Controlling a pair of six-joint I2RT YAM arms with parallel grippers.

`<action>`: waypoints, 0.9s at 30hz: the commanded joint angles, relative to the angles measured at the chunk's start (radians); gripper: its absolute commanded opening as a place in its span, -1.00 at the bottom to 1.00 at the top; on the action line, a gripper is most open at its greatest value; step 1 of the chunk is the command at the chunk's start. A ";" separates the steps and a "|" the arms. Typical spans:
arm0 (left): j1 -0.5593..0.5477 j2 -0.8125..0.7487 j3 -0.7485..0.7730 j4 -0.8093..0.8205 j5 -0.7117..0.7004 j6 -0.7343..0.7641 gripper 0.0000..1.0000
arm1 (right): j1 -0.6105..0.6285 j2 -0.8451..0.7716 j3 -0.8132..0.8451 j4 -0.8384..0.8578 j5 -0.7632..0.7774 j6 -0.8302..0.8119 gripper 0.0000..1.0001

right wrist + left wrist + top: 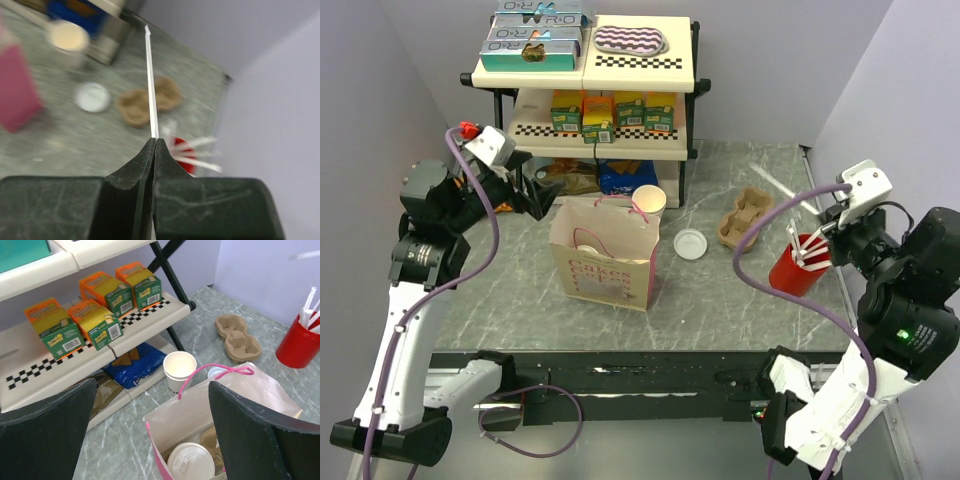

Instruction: Pack the takeout coffee

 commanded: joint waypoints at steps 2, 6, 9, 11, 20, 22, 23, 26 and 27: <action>0.005 -0.027 0.063 -0.086 -0.074 0.014 0.99 | 0.041 0.052 -0.055 0.055 -0.396 0.243 -1.00; 0.005 -0.037 0.050 -0.131 -0.114 0.053 0.99 | 0.336 0.123 -0.043 0.060 -0.426 0.372 -1.00; 0.005 -0.039 0.053 -0.151 -0.142 0.079 0.99 | 0.451 0.155 -0.014 0.071 -0.409 0.404 -1.00; 0.009 -0.034 0.068 -0.160 -0.152 0.094 0.99 | 0.523 0.187 0.005 0.060 -0.360 0.404 -1.00; 0.018 -0.027 0.102 -0.180 -0.159 0.136 0.99 | 0.806 0.285 -0.089 0.187 -0.129 0.429 -1.00; 0.018 -0.028 0.103 -0.178 -0.156 0.137 0.99 | 0.865 0.341 -0.074 0.199 -0.009 0.426 -1.00; 0.018 -0.031 0.105 -0.178 -0.150 0.137 0.99 | 0.906 0.361 -0.048 0.210 0.017 0.421 -1.00; 0.016 -0.039 0.106 -0.177 -0.142 0.137 0.99 | 0.971 0.459 0.041 0.216 0.106 0.426 -1.00; 0.018 -0.043 0.103 -0.175 -0.140 0.139 0.99 | 0.985 0.509 0.067 0.218 0.107 0.426 -0.86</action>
